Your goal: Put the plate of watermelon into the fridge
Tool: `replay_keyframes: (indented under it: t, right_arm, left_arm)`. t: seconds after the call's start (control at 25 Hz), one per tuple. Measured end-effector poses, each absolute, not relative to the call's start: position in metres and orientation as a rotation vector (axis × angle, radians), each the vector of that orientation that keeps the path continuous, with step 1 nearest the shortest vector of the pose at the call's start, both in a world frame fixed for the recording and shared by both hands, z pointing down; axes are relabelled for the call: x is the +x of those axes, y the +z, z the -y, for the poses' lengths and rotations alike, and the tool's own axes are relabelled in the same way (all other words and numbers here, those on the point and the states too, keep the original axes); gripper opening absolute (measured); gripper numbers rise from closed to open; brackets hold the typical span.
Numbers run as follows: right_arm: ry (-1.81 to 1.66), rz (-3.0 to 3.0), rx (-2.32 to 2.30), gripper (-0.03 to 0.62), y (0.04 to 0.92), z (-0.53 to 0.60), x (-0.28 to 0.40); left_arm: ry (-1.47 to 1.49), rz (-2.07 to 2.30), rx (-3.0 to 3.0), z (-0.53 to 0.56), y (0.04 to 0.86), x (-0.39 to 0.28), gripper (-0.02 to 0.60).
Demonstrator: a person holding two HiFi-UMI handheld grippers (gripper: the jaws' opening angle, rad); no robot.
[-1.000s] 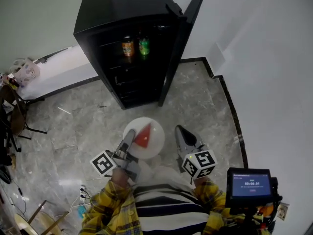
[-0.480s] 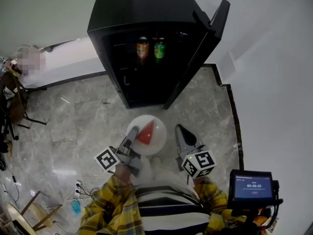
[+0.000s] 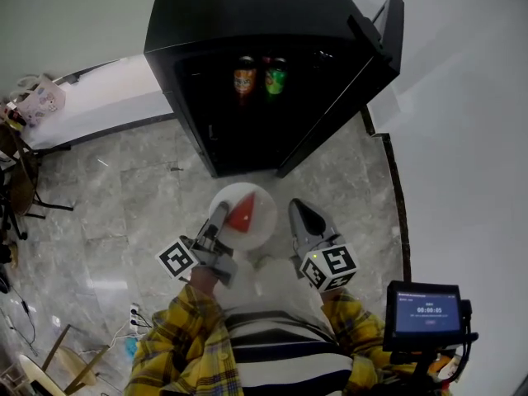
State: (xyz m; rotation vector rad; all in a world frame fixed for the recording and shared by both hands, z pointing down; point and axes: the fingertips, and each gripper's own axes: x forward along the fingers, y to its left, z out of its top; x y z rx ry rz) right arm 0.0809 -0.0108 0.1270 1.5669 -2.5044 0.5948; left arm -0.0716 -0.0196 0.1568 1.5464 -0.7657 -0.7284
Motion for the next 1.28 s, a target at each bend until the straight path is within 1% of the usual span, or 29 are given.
replay_keyframes:
  t: [0.24,0.28,0.32,0.36,0.6,0.8,1.28]
  right_arm:
    - [0.779,2.551,1.485,-0.002,0.140,0.008,0.063]
    - [0.823,2.562,1.470,0.004,0.141,0.008,0.060]
    - [0.859,2.565,1.455,0.039,0.143,0.007,0.057]
    - [0.878,2.562,1.445,0.048,0.144,0.007,0.056]
    - [0.918,2.540,1.403,0.048,0.161,0.012,0.059]
    - [0.918,2.536,1.356,0.048,0.201,0.025,0.067]
    - [0.806,2.566,1.242,0.041,0.308,0.040,0.066]
  left_arm:
    - [-0.785,0.784,1.496,0.030,0.158,-0.078,0.031]
    - [-0.797,0.787,1.487,0.031,0.158,-0.079,0.031]
    - [-0.808,0.793,1.477,0.031,0.159,-0.080,0.031]
    - [-0.816,0.800,1.470,0.032,0.159,-0.080,0.031]
    - [-0.861,0.832,1.456,0.043,0.163,-0.072,0.031]
    - [-0.884,0.881,1.425,0.056,0.203,-0.062,0.031]
    - [-0.926,0.943,1.372,0.073,0.318,-0.062,0.031]
